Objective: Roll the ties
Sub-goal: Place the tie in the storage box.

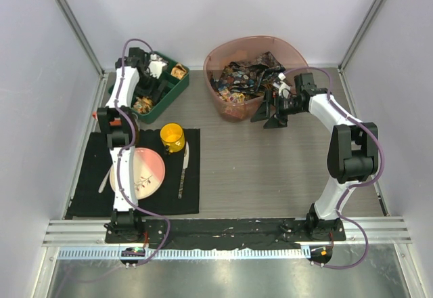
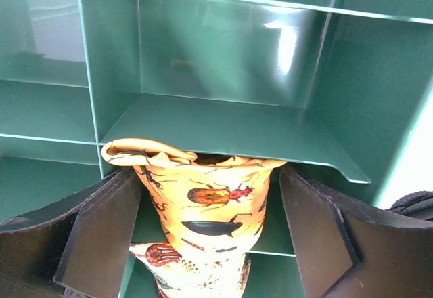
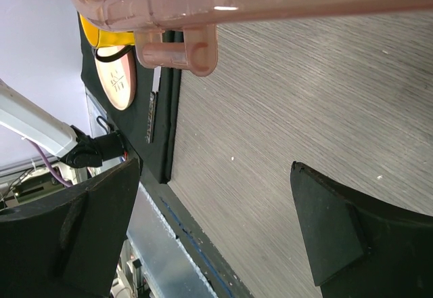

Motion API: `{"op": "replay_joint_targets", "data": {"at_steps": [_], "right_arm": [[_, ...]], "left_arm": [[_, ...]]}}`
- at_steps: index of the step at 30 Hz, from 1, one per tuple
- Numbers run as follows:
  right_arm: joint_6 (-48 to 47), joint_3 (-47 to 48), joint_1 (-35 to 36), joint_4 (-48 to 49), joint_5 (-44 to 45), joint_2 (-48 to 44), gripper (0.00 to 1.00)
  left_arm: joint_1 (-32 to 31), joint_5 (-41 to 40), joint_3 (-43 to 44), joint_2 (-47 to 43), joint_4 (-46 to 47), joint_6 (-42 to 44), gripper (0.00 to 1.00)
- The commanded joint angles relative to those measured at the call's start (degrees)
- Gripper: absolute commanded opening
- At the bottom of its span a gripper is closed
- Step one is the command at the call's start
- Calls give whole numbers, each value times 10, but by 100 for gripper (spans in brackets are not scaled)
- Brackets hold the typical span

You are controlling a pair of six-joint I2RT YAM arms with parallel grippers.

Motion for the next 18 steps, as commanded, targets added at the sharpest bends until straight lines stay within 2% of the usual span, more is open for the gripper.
{"op": "replay_joint_targets", "data": {"at_steps": [1,15,18], "right_arm": [[-8,17,0,0,-15,-17,99],[-7,13,-1,4,-20,-20,99],[-6,14,0,4,-21,-19,99]], "left_arm": [[-2,-16,9,-36,-2,29,86],[-2,-12,17,-93,7,38,88],[-2,-13,19,-101,9,34,86]]}}
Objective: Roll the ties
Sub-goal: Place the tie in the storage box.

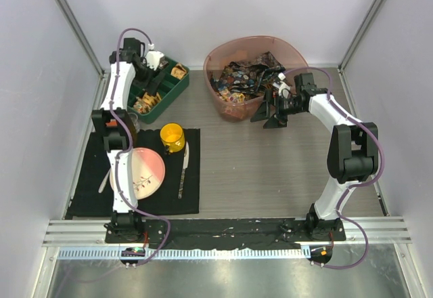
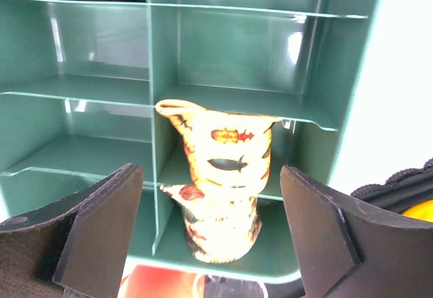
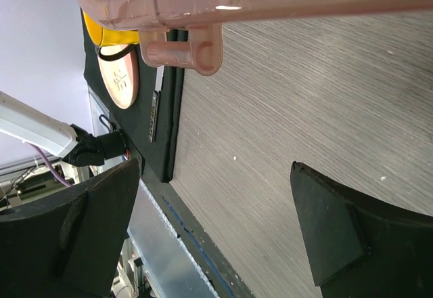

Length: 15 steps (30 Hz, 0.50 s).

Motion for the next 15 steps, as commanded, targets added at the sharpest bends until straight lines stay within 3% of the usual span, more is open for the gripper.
{"op": "replay_joint_targets", "data": {"at_steps": [1,4,7,10,15], "right_arm": [[-6,15,0,4,-15,-19,99],[-5,12,-1,7,-17,-19,99],[-3,13,0,7,-16,-17,99],[-3,13,0,7,-16,-18,99],[-6,13,-2,4,-10,-20,99]], "left_arm": [[2,4,18,-47,11,6,84],[1,12,11,-49,18,8,75],[2,21,14,-36,25,4,57],[1,35,22,-17,29,-13,52],[2,52,22,9,26,-35,56]]}}
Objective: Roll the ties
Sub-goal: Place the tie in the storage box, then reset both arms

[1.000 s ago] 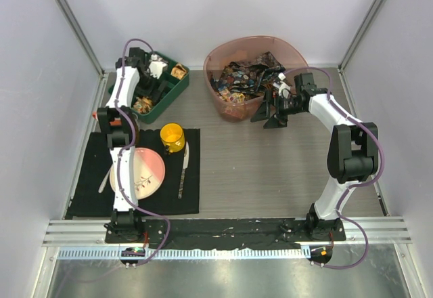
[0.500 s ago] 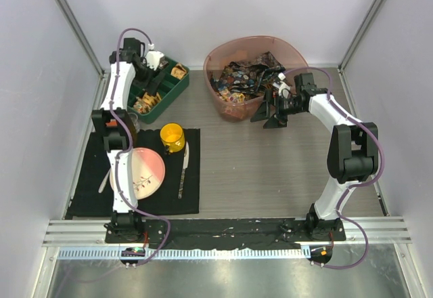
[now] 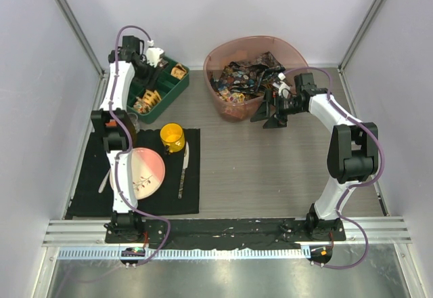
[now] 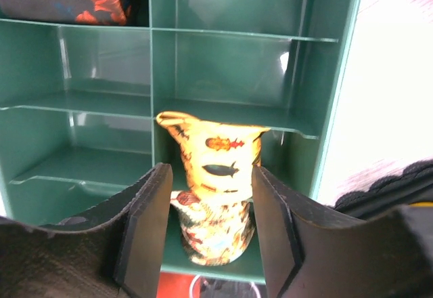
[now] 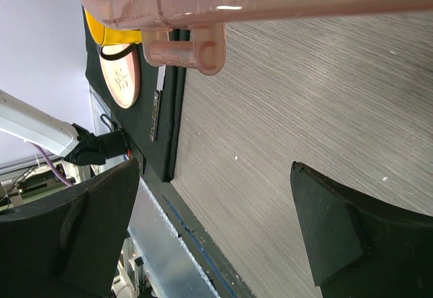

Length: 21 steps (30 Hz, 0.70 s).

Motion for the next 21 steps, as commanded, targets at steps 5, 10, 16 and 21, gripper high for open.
{"op": "replay_joint_targets", "data": {"at_steps": [5,10,16,21], "right_arm": [[-8,12,-2,0,-3,-18,99],[-12,13,-4,-4,-2,-15,99],[-12,17,-5,-6,-1,-11,99],[-15,16,-8,-14,-1,-11,99]], "left_arm": [[11,53,10,43,29,-41,63],[21,87,4,61,24,-35,65],[28,116,-34,75,32,-33,68],[30,124,-25,94,31,-36,73]]}}
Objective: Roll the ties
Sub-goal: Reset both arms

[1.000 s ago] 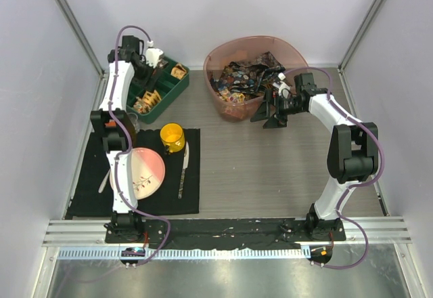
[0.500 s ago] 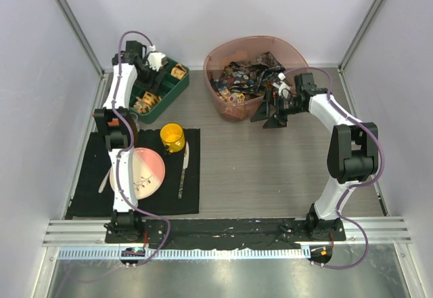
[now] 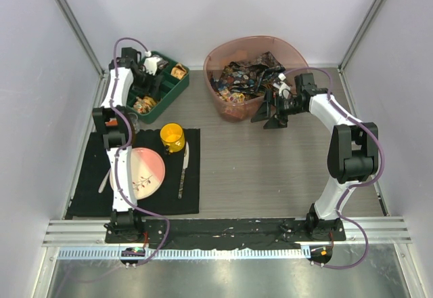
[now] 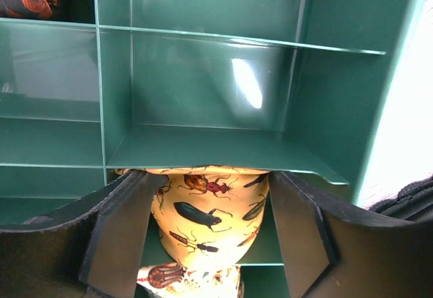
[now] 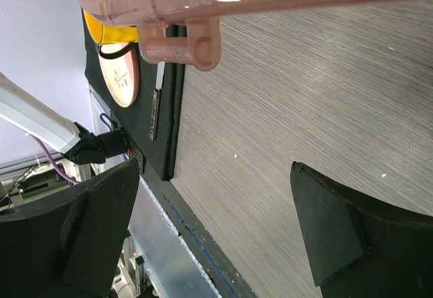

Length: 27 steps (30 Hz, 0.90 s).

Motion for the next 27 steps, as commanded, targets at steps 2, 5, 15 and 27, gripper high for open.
{"op": "replay_joint_targets", "data": {"at_steps": [2,5,15,27], "right_arm": [[-15,16,-6,-11,-3,-12,99],[-17,17,-8,-14,-5,-14,99],[-64,49,-12,-60,-18,-14,100],[-129,116,-71,-77,47,-50,99]], "left_arm": [[3,26,7,34,-11,-5,74],[2,18,11,21,-12,-10,77],[3,-47,1,-129,58,-54,89],[-26,-165,30,-222,-24,-123,100]]}}
